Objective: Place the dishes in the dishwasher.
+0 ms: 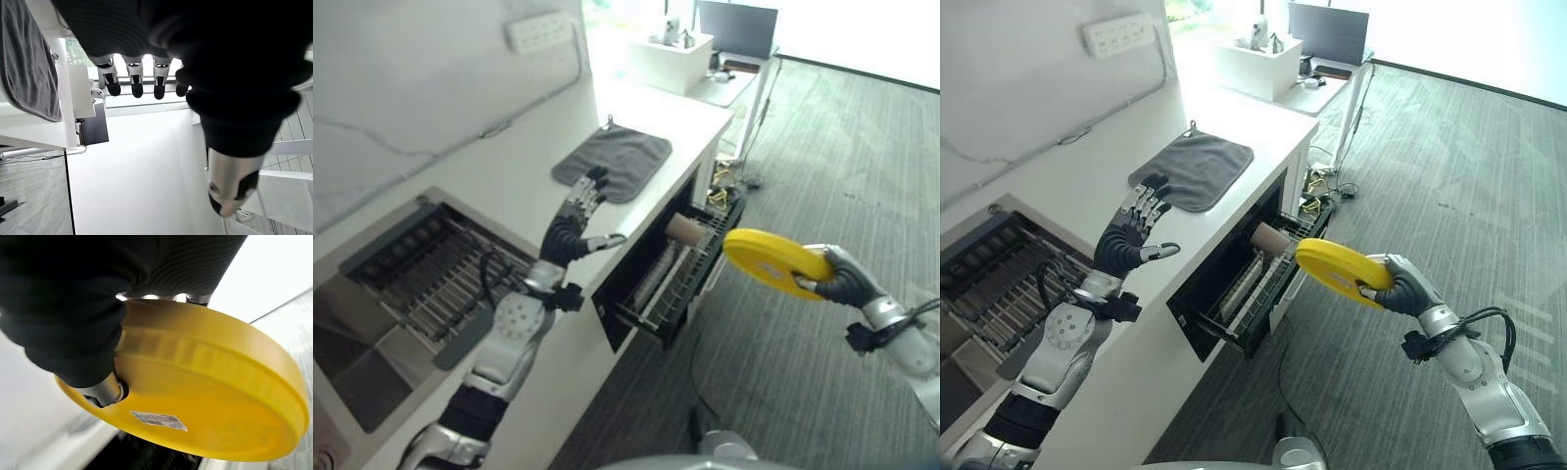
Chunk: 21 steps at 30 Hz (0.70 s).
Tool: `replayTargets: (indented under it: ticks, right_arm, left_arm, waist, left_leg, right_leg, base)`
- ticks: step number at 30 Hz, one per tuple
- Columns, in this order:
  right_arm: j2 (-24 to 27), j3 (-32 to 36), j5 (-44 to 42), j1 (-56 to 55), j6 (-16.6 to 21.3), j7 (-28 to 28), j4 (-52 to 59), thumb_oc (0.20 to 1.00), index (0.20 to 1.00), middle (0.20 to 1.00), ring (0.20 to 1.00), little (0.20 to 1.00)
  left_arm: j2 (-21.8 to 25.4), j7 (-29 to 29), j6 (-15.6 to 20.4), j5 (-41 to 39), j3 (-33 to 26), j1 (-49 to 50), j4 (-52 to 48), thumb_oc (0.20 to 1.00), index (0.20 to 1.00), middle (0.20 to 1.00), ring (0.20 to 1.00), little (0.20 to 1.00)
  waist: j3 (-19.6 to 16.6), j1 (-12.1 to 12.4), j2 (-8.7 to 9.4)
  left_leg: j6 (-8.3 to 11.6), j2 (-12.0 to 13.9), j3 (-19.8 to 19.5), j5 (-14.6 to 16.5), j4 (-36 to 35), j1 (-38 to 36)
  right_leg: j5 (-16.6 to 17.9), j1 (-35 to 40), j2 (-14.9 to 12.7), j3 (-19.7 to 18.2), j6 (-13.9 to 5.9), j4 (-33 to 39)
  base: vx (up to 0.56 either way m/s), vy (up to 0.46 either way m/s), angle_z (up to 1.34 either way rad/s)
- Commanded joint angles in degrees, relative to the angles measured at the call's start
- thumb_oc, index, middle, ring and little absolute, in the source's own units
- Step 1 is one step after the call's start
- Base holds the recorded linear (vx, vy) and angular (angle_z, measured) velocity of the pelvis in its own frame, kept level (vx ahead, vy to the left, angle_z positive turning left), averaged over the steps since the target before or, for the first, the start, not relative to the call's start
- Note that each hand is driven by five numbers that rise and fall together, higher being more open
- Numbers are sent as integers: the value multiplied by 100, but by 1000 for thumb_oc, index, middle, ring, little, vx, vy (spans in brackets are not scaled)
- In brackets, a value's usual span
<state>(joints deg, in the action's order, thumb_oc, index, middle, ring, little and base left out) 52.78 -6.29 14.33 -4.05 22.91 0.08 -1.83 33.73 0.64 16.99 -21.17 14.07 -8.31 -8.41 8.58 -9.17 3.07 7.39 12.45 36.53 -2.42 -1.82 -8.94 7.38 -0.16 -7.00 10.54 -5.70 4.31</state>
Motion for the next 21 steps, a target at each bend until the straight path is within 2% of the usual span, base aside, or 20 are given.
replayTargets:
  ticks: [1, 4, 6, 9, 10, 16, 21]
  right_arm:
    - [-135, 256, 322, 694, 505, -506, 399, 200, 200, 200, 200, 200]
    - [102, -342, 1004, 1093, 396, -623, 562, 200, 200, 200, 200, 200]
    - [190, -606, 1064, 1302, 298, -665, 535, 200, 200, 200, 200, 200]
    - [301, -1083, 1609, 1861, 176, -872, 432, 200, 200, 200, 200, 200]
    - [350, -1179, 1832, 2002, 107, -974, 456, 200, 200, 200, 200, 200]
    - [468, -1667, 2058, 2498, -85, -990, 295, 200, 200, 200, 200, 200]
    - [469, -2258, 2406, 2925, -323, -1311, -240, 200, 200, 200, 200, 200]
  left_arm:
    - [179, -61, 360, 327, 55, -168, -253, 1000, 1000, 1000, 1000, 1000]
    - [390, -28, 414, 466, 157, -192, -323, 1000, 1000, 1000, 1000, 1000]
    - [473, -34, 408, 413, 227, -216, -309, 1000, 1000, 1000, 1000, 1000]
    - [616, -68, 396, 464, 323, -254, -250, 1000, 1000, 1000, 1000, 1000]
    - [675, -98, 400, 466, 326, -270, -259, 1000, 1000, 1000, 1000, 1000]
    - [906, -55, 498, 385, 449, -382, -141, 1000, 1000, 1000, 1000, 1000]
    - [1073, 125, 701, 221, 643, -592, -76, 1000, 1000, 1000, 1000, 1000]
  waist:
    - [-13, 79, 31]
    - [77, 334, 88]
    - [118, 434, 111]
    - [248, 673, 168]
    - [302, 712, 224]
    - [417, 904, 373]
    - [558, 1020, 451]
  left_leg:
    - [-253, 139, -367, 1004, 1136, 290]
    - [-267, 133, -541, 1057, 1225, 404]
    - [-275, 141, -622, 1071, 1278, 460]
    - [-267, 180, -816, 1064, 1364, 627]
    - [-300, 193, -767, 923, 1376, 728]
    - [-271, 229, -964, 894, 1460, 899]
    - [-229, 299, -1066, 844, 1529, 1043]
  right_leg:
    - [-774, -48, -606, 513, -578, -748]
    - [-784, -104, -641, 652, -656, -860]
    - [-777, -115, -643, 706, -678, -892]
    - [-803, -152, -616, 835, -703, -985]
    - [-722, -219, -619, 899, -647, -988]
    - [-767, -201, -553, 997, -645, -1043]
    - [-761, -205, -541, 1060, -652, -1062]
  base:
    - [99, -6, 35]
    - [65, -3, 35]
    - [75, -8, 33]
    - [38, -8, 19]
    - [-57, -32, 27]
    - [24, -35, 14]
    - [-4, -43, 13]
